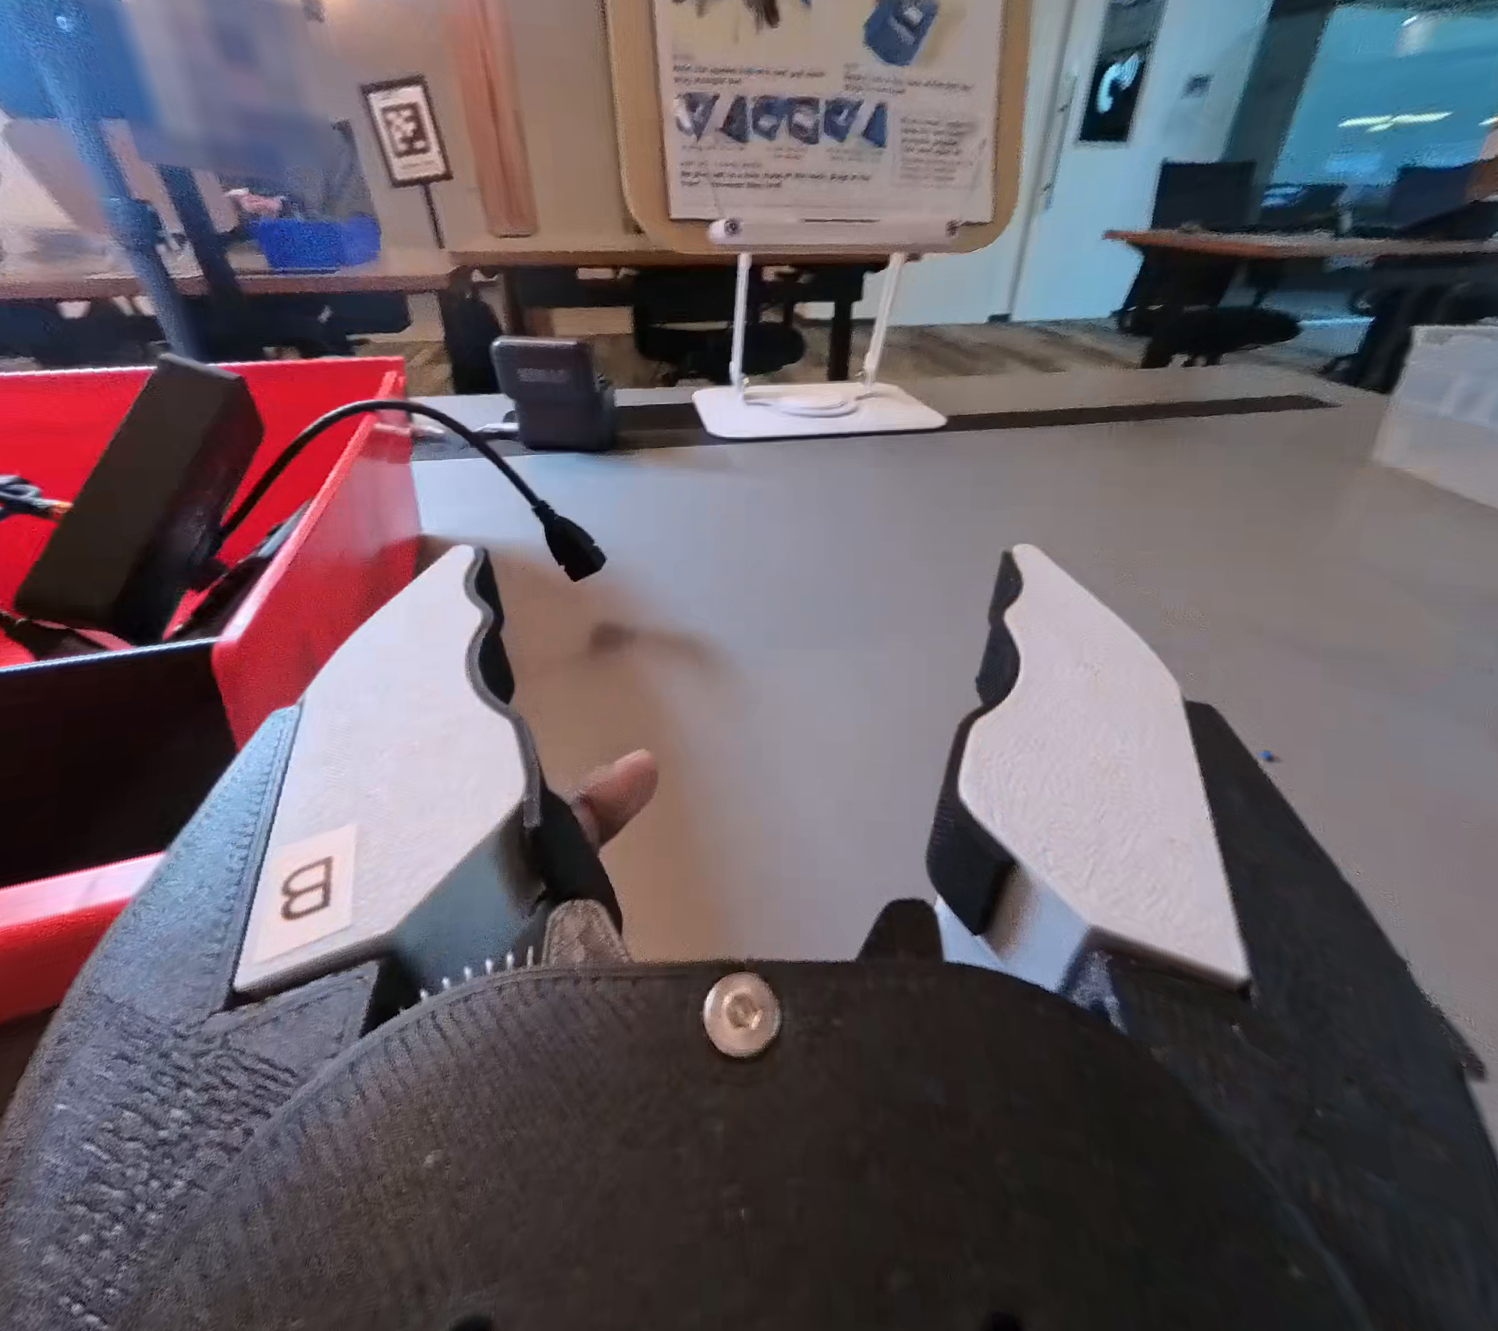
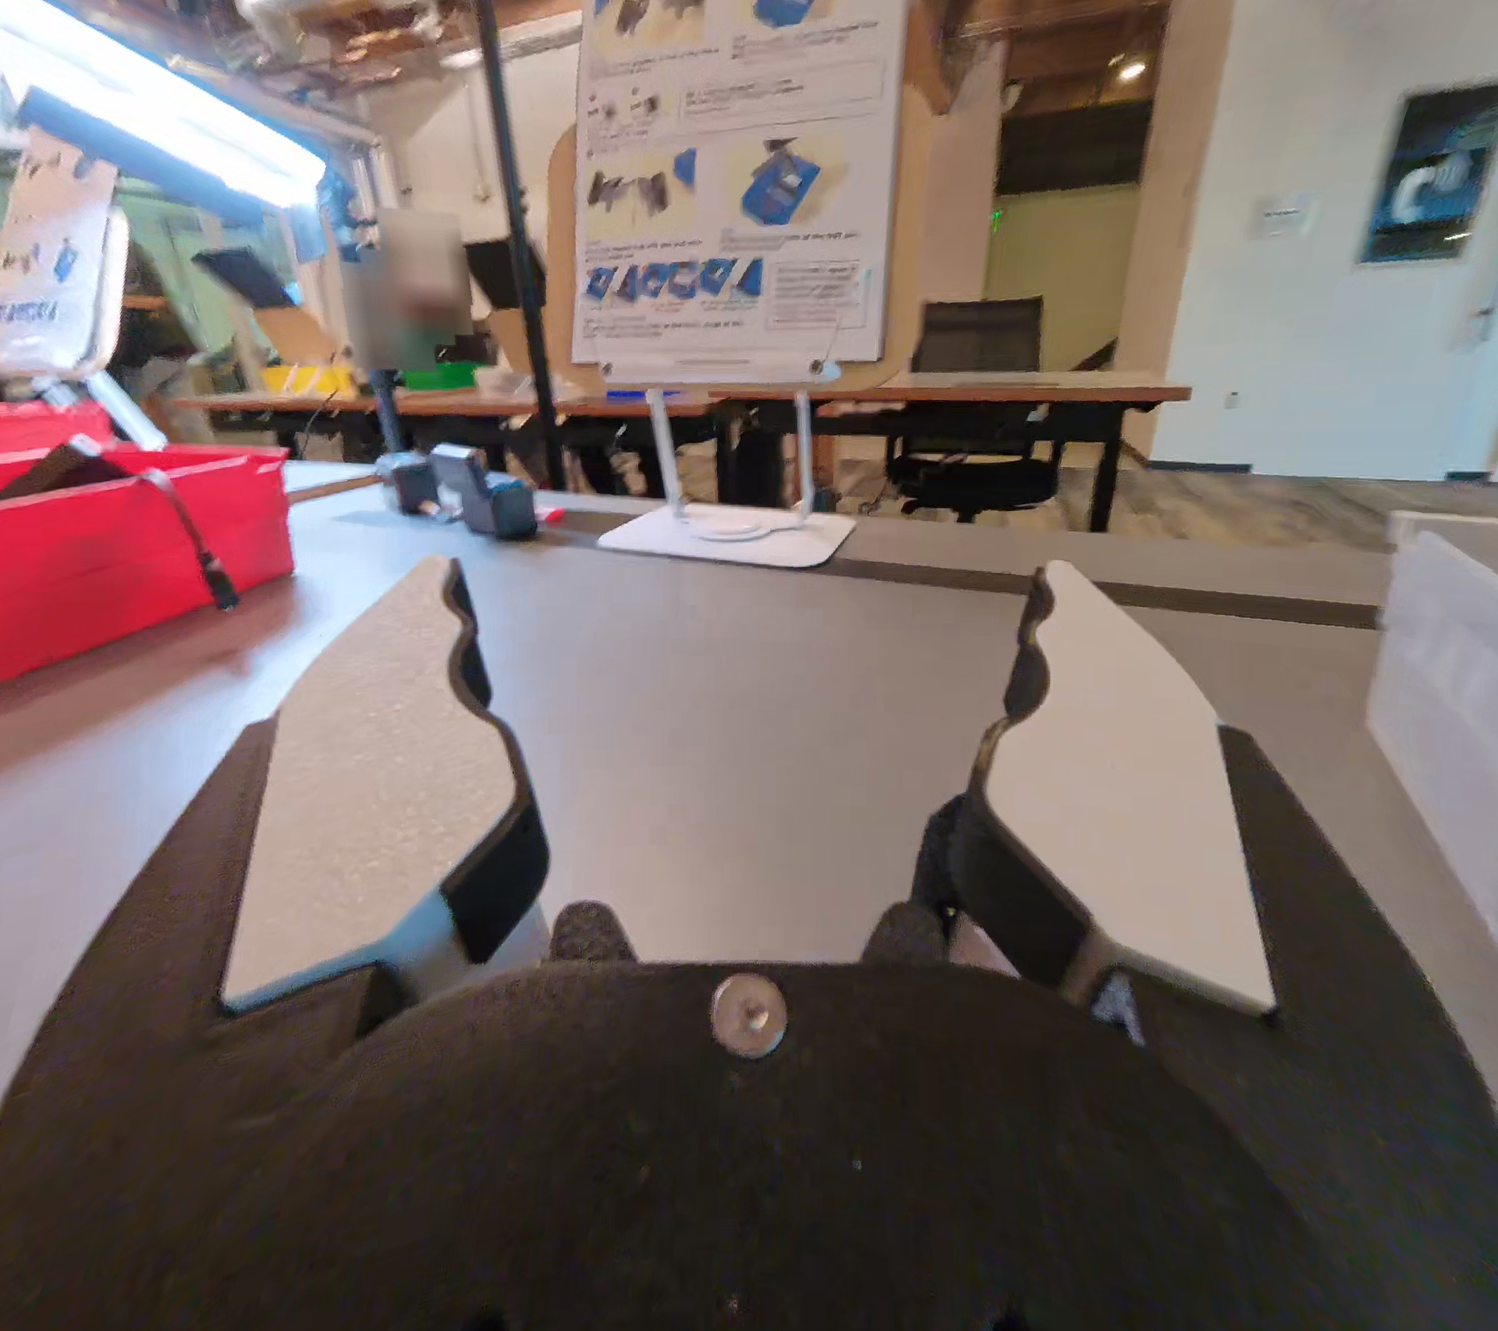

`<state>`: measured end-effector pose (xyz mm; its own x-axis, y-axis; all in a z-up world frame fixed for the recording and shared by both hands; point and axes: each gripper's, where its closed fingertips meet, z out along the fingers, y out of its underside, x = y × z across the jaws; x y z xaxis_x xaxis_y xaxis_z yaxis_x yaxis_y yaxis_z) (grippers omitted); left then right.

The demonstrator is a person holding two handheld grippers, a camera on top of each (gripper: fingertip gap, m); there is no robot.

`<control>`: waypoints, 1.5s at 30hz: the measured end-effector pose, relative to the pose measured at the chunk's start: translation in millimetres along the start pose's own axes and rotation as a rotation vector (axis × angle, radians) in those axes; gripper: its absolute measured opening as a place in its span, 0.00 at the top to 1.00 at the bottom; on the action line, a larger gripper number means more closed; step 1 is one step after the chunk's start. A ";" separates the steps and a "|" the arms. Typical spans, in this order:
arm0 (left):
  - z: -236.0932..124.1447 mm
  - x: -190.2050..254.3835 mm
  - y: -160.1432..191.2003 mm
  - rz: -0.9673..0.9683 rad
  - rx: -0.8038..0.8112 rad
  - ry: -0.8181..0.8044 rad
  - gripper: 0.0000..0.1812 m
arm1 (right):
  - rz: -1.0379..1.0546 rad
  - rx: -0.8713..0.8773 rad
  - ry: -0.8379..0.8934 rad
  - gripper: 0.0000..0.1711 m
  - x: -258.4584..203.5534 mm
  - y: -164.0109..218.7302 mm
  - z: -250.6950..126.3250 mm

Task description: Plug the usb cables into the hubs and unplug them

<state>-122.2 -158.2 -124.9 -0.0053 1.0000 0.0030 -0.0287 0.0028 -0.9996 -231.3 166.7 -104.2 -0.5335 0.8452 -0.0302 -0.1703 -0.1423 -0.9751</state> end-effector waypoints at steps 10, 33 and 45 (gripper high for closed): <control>1.4 -1.1 2.4 -0.005 -0.022 -0.011 0.39 | 0.045 0.010 -0.035 0.42 -1.5 0.7 -2.2; 67.1 -231.6 29.7 0.312 -0.878 -0.101 0.59 | 0.481 0.111 -0.095 0.77 23.6 -12.9 -36.5; 94.6 -228.7 34.8 0.383 -0.820 -0.094 0.64 | 0.481 0.124 -0.098 0.76 23.6 -14.3 -37.0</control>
<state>-216.5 -387.3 -157.6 0.0496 0.9287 -0.3674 0.7116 -0.2910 -0.6395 -210.8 207.8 -99.0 -0.6500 0.6177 -0.4426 0.0198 -0.5685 -0.8224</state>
